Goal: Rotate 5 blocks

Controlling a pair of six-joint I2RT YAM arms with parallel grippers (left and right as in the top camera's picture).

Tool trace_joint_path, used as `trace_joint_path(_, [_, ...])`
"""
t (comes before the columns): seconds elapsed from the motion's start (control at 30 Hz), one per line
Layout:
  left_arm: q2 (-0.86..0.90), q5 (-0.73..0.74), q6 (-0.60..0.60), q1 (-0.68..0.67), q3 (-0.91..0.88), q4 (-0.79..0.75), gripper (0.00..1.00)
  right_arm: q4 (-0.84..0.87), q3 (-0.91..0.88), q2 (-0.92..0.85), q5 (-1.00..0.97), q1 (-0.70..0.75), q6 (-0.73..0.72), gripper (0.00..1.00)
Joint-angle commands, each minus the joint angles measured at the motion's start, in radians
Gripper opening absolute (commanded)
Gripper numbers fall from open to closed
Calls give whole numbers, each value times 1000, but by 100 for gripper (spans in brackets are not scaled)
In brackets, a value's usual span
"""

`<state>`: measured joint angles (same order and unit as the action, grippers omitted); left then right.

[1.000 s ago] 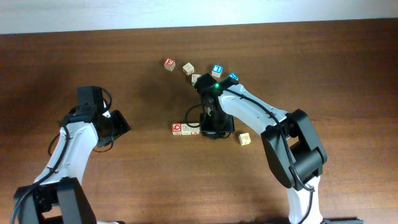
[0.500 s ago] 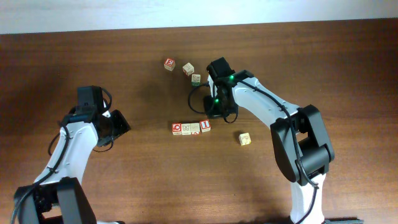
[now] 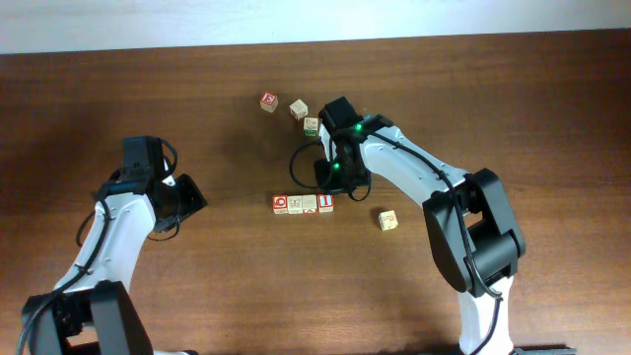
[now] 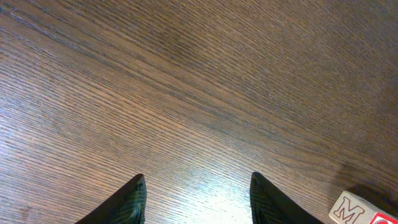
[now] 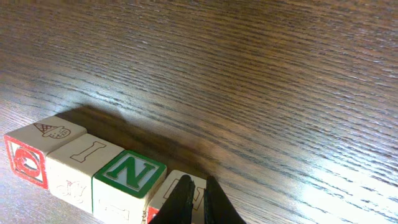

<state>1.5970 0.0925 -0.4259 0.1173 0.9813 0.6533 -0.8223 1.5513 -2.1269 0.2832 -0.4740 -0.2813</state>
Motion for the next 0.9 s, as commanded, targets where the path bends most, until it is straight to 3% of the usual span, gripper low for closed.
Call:
trace_joint_path(0.0, [6,-3,16,3,-6,-2,52,-11,-1,-6,-14,8,-96,10])
trace_joint_path(0.1, [6,-3,16,3,-6,-1,52,-67,-1,-6,-13,47,-222,10])
trace_joint_path(0.5, [6,-3,16,3,-6,-2,52,-186,-3,-6,-54,23,-275,10])
trace_joint_path(0.87, [6,-3,17,3,-6,6,52,-161,-4,-6,-59,-56,-282,9])
